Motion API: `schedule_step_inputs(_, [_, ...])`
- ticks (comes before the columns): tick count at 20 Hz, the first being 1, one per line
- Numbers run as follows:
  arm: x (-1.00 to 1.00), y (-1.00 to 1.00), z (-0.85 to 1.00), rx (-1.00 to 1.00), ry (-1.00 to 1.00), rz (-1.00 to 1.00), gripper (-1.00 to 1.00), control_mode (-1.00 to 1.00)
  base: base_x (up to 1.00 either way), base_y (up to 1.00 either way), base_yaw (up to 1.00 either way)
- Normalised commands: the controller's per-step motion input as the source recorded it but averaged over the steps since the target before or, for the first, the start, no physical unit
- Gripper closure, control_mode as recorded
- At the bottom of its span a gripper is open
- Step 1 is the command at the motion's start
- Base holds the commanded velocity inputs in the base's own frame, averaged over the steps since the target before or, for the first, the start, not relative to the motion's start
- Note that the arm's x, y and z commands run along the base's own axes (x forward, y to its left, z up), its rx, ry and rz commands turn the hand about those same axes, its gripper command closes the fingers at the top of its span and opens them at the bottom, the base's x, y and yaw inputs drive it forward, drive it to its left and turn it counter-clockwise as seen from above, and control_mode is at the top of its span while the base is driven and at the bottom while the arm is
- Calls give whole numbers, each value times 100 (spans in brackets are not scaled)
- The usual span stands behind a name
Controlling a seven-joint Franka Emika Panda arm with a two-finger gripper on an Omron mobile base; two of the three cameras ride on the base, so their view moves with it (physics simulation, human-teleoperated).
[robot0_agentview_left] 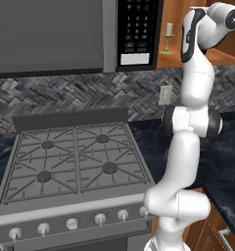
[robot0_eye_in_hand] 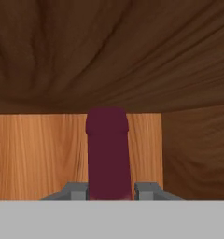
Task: Get the candle and the wine from the cabinet and move them to the dining counter.
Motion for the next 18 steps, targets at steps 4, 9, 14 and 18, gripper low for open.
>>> schedule_step_inputs(4, [0,0,0,0,0,0,100,-100,0,0,0])
schedule_step_inputs(9, [0,0,0,0,0,0,100,-100,0,0,0])
schedule_step_inputs(14, [0,0,0,0,0,0,100,-100,0,0,0])
schedule_step_inputs(18, [0,0,0,0,0,0,100,-100,0,0,0])
